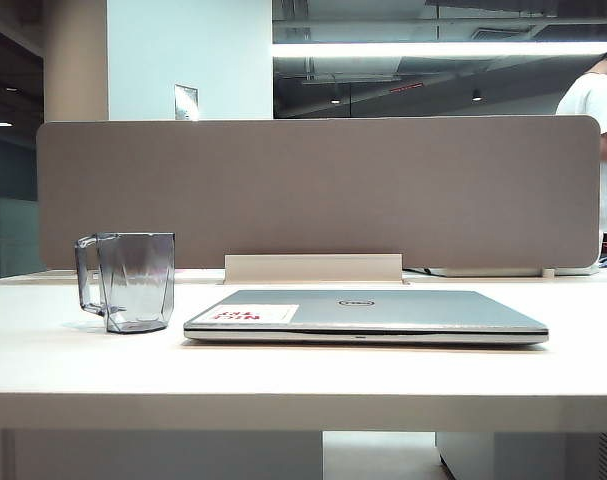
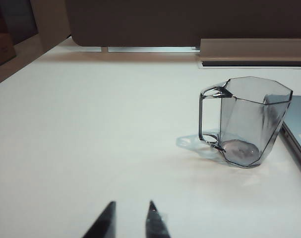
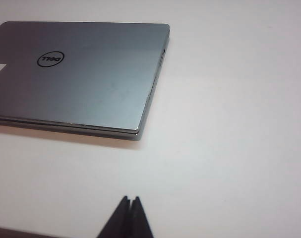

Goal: Pick up the water cup and place it on the left side of the laptop.

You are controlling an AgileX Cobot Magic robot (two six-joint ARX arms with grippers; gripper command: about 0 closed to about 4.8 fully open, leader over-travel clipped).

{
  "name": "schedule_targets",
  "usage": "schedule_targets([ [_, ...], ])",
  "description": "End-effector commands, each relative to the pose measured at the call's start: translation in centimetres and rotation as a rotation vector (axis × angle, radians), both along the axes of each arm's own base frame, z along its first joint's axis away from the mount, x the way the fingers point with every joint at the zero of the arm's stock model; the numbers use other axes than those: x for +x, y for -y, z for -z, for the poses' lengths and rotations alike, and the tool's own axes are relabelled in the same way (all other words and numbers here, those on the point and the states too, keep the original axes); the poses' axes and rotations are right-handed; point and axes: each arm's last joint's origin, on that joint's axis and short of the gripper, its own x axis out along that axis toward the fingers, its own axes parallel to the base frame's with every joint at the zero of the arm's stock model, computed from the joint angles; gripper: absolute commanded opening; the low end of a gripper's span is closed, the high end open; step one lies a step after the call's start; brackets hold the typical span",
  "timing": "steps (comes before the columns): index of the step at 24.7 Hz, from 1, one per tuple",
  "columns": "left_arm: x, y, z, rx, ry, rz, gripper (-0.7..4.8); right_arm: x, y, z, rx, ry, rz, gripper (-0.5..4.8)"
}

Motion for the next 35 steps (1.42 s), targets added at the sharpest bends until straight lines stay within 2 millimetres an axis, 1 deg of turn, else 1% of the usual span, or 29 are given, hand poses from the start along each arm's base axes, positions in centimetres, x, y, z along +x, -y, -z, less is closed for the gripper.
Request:
schedule_targets([
  [1, 0.0, 0.0, -0.1, -0.001, 0.008, 0.005, 0.76, 0.0, 0.0, -0.2, 0.005, 0.010, 0.006, -0.05],
  [10, 0.0, 0.0, -0.1, -0.001, 0.008, 0.005, 0.76, 0.0, 0.0, -0.1, 0.004, 0.009, 0.006, -0.05],
  [11, 0.0, 0.0, -0.1, -0.001, 0.008, 0.005, 0.76, 0.1, 0.2, -0.2, -0.031, 0.023, 0.016, -0.05],
  [12, 0.0, 0.0, -0.1, -0.001, 0.008, 0.005, 0.76, 0.2, 0.4, -0.4, -0.031, 0.036, 0.039, -0.05],
  [13, 0.0, 0.0, -0.1, -0.001, 0.008, 0.004, 0.76, 0.3, 0.9, -0.8, 0.031, 0.074, 0.081, -0.05],
  [14, 0.0, 0.0, -0.2, -0.001, 0.008, 0.004, 0.75, 0.3, 1.2, -1.1, 0.057, 0.105, 0.099, -0.05],
  [17, 0.0, 0.0, -0.1, -0.001, 0.007, 0.004, 0.76, -0.3, 2.4, -2.3, 0.071, 0.244, 0.169, -0.05],
  [18, 0.0, 0.0, -0.1, -0.001, 0.008, 0.004, 0.75, -0.5, 2.6, -2.4, 0.074, 0.272, 0.189, -0.05],
  [20, 0.0, 0.0, -0.1, -0.002, 0.008, 0.005, 0.76, -0.7, 3.1, -1.9, 0.077, 0.313, 0.233, -0.05],
  [21, 0.0, 0.0, -0.1, -0.001, 0.007, 0.004, 0.76, -0.8, 3.3, -1.4, 0.079, 0.324, 0.245, -0.05],
  [22, 0.0, 0.0, -0.1, -0.001, 0.008, 0.004, 0.75, -0.8, 3.3, -0.8, 0.089, 0.332, 0.224, -0.05],
  [25, 0.0, 0.0, -0.1, -0.001, 0.007, 0.004, 0.76, -0.8, 3.4, 0.0, 0.105, 0.365, 0.168, -0.05],
  [30, 0.0, 0.0, -0.1, -0.001, 0.007, 0.005, 0.76, -1.0, 3.9, 0.2, 0.088, 0.378, 0.217, -0.05],
  [35, 0.0, 0.0, -0.1, -0.001, 0.007, 0.004, 0.76, -1.1, 3.9, 0.9, 0.064, 0.314, 0.215, -0.05],
])
